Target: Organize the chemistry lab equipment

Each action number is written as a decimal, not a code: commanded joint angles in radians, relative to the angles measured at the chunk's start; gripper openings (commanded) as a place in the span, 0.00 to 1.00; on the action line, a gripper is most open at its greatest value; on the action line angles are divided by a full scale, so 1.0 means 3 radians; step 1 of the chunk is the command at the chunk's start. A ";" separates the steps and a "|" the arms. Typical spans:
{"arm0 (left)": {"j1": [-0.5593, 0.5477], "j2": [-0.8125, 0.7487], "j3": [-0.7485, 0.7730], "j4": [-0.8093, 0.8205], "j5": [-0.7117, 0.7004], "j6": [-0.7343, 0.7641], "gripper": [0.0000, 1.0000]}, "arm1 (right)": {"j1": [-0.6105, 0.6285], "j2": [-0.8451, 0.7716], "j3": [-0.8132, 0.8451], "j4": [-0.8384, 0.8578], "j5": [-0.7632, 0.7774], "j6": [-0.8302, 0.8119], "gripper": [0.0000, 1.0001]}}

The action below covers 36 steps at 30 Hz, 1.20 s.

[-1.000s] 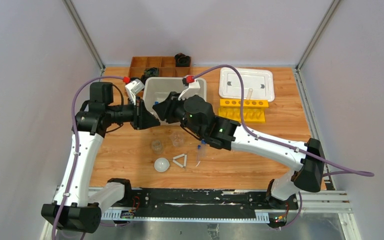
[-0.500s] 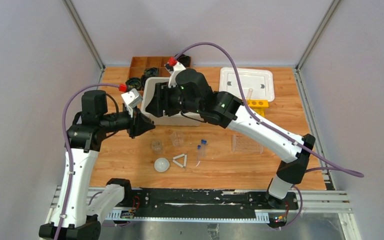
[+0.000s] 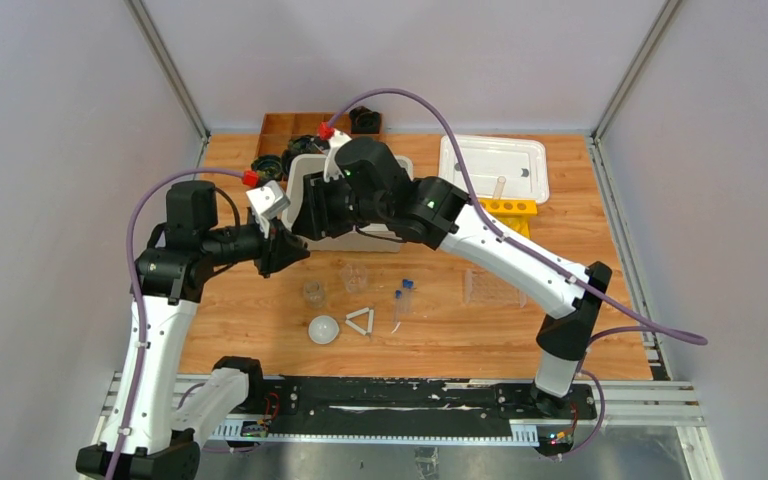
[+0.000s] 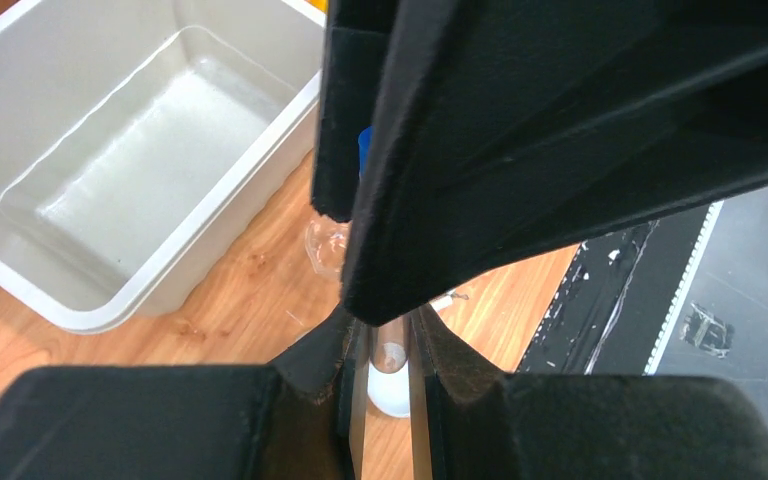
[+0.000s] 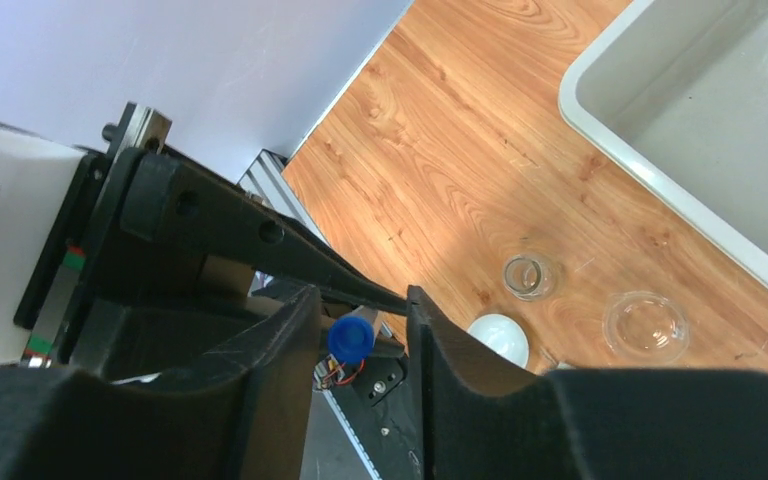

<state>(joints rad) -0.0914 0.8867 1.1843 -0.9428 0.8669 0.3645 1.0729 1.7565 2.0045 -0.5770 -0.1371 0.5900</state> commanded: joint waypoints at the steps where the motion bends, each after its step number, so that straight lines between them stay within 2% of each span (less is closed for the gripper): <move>1: -0.0033 -0.0072 0.0000 -0.0002 -0.0027 0.0068 0.08 | -0.0017 0.0113 0.0213 -0.0159 -0.0090 -0.0139 0.34; 6: -0.0034 -0.0068 -0.0040 -0.0007 -0.0170 0.0076 0.08 | -0.0025 0.0030 0.0100 -0.0255 -0.0077 -0.0199 0.11; 7: -0.0034 -0.0067 -0.0041 -0.0007 -0.0202 0.0063 0.13 | -0.0030 0.0000 0.0079 -0.0294 -0.0055 -0.0219 0.06; 8: -0.0034 -0.0060 -0.0037 -0.0007 -0.0230 0.0036 0.31 | -0.0032 -0.0041 0.0046 -0.0329 -0.0031 -0.0244 0.01; 12: -0.0034 -0.0042 -0.0011 -0.0010 -0.0295 -0.0078 0.97 | -0.0115 -0.0309 -0.0221 -0.0478 0.0230 -0.0384 0.00; 13: -0.0033 -0.0039 -0.0010 -0.0010 -0.0309 -0.0103 0.99 | -0.0161 -0.0413 -0.0348 -0.0509 0.0329 -0.0446 0.00; 16: -0.0036 -0.0027 0.0012 -0.0008 -0.0393 -0.0215 1.00 | -0.0348 -0.0772 -0.0834 -0.0586 0.0884 -0.0566 0.00; 19: -0.0033 -0.0009 0.0029 -0.0007 -0.0500 -0.0326 1.00 | -0.0530 -0.1139 -0.1442 -0.0577 0.1703 -0.0677 0.00; 22: -0.0033 -0.0006 0.0019 -0.0008 -0.0567 -0.0366 1.00 | -0.0787 -0.1419 -0.2082 -0.0470 0.2108 -0.0683 0.00; 26: -0.0034 0.0010 0.0004 -0.0011 -0.0614 -0.0378 1.00 | -0.1181 -0.1686 -0.2844 -0.0157 0.2069 -0.0546 0.00; 30: -0.0034 0.0033 0.0002 -0.0010 -0.0629 -0.0395 1.00 | -0.1340 -0.1898 -0.3440 0.0403 0.2092 -0.0561 0.00; 36: -0.0032 0.0039 0.0002 -0.0007 -0.0651 -0.0396 1.00 | -0.1521 -0.1896 -0.3922 0.0943 0.2119 -0.0509 0.00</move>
<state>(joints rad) -0.0998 0.8997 1.1770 -0.9524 0.6830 0.2539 0.6559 1.1950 0.8734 -0.4629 0.4561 0.4221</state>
